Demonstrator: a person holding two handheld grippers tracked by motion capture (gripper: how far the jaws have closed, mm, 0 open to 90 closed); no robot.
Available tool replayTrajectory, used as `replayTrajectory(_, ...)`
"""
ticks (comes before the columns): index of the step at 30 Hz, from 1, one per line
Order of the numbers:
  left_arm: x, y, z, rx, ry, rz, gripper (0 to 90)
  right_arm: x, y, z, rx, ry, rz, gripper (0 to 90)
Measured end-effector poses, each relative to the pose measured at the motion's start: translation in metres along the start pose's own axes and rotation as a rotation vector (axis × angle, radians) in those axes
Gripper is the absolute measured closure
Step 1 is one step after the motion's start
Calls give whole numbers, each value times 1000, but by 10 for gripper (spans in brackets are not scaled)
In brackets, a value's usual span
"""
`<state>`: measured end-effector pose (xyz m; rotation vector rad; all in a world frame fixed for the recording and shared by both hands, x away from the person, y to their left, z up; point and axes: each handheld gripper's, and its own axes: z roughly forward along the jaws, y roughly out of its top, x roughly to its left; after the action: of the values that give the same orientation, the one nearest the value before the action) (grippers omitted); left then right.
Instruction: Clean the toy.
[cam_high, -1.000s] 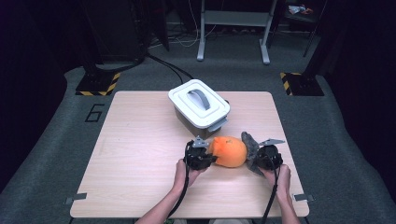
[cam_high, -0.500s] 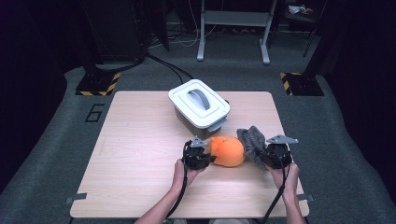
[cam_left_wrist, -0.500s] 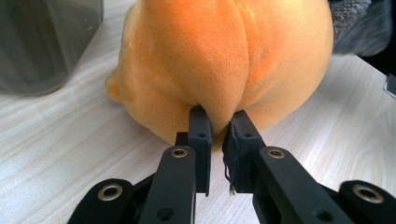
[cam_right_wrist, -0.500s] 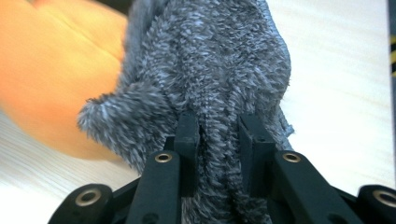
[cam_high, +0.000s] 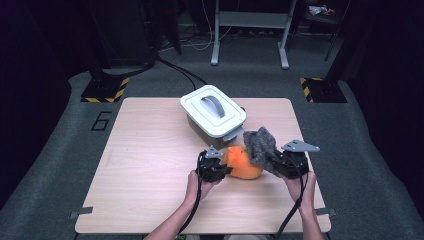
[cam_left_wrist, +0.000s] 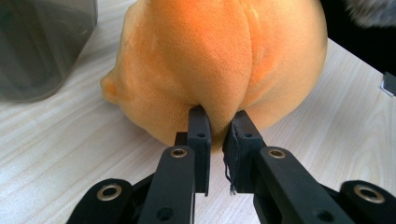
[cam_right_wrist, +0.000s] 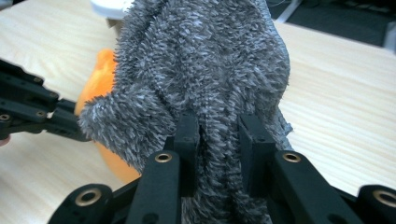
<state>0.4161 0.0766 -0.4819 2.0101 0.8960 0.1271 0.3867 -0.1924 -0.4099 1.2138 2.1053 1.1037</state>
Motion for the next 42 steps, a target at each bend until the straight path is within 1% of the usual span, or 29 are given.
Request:
replayTrajectory(1,0,0,0,0,0,1,804,2,0,5,25,0,-9,715)
replayTrajectory(3,1,0,0,-4,1,3,796,5,-2,15,55,1,-18,716)
replayTrajectory(5,1,-1,0,-6,-3,2,768,6,-5,23,79,-13,-34,716)
replayTrajectory(6,2,-2,0,-14,0,8,751,6,-6,25,82,-17,-28,716)
replayTrajectory(7,2,-2,0,-10,4,15,720,5,-7,26,72,-13,-21,716)
replayTrajectory(8,2,-2,0,-9,4,14,675,4,-7,26,76,-14,-12,716)
replayTrajectory(9,2,-2,-1,-8,11,11,647,3,-7,26,76,-19,-16,716)
replayTrajectory(10,1,-2,-1,-4,20,19,613,3,-7,26,76,-15,-15,716)
replayTrajectory(11,1,-3,-1,-7,19,22,581,3,-7,26,79,-16,-17,716)
replayTrajectory(13,0,-3,-2,-8,33,36,537,3,-7,26,80,-21,-15,716)
replayTrajectory(15,0,-6,-2,-1,43,40,495,3,-6,27,78,-24,-14,717)
replayTrajectory(17,0,-8,-1,10,57,45,483,2,-6,27,80,-24,-13,717)
replayTrajectory(18,1,-9,-1,18,58,40,472,2,-6,27,81,-26,-5,716)
replayTrajectory(19,1,-9,0,19,59,44,463,2,-6,27,88,-32,-6,716)
replayTrajectory(21,0,-10,0,20,76,65,451,1,-6,28,85,-31,-4,716)
replayTrajectory(22,-1,-10,1,21,74,72,443,1,-6,28,84,-31,-4,716)
replayTrajectory(24,-4,-9,2,25,90,96,433,0,-6,28,85,-30,-7,716)
replayTrajectory(25,-6,-9,4,28,91,106,432,0,-6,28,86,-30,-6,716)
replayTrajectory(26,-8,-9,6,36,102,122,431,0,-7,29,85,-32,-3,717)
replayTrajectory(27,-10,-8,8,47,117,144,432,0,-7,28,87,-29,-7,717)
replayTrajectory(29,-13,-8,12,51,132,169,441,1,-7,28,86,-30,-4,717)
replayTrajectory(31,-15,-8,14,61,150,201,490,0,-8,28,85,-28,1,717)
replayTrajectory(33,-16,-8,15,58,159,205,570,0,-9,28,84,-28,3,716)
replayTrajectory(34,-17,-7,15,58,161,208,607,-1,-9,27,82,-28,-3,716)
replayTrajectory(36,-16,-7,15,55,161,208,698,0,-10,26,80,-30,5,716)
replayTrajectory(37,-16,-7,15,55,153,202,734,-1,-10,25,79,-32,-1,716)
replayTrajectory(39,-16,-6,14,56,150,199,777,-2,-11,24,69,-27,4,716)
replayTrajectory(41,-15,-5,12,51,132,185,797,-2,-11,21,60,-27,10,716)
replayTrajectory(42,-15,-3,11,50,124,171,803,-3,-11,20,58,-30,11,716)
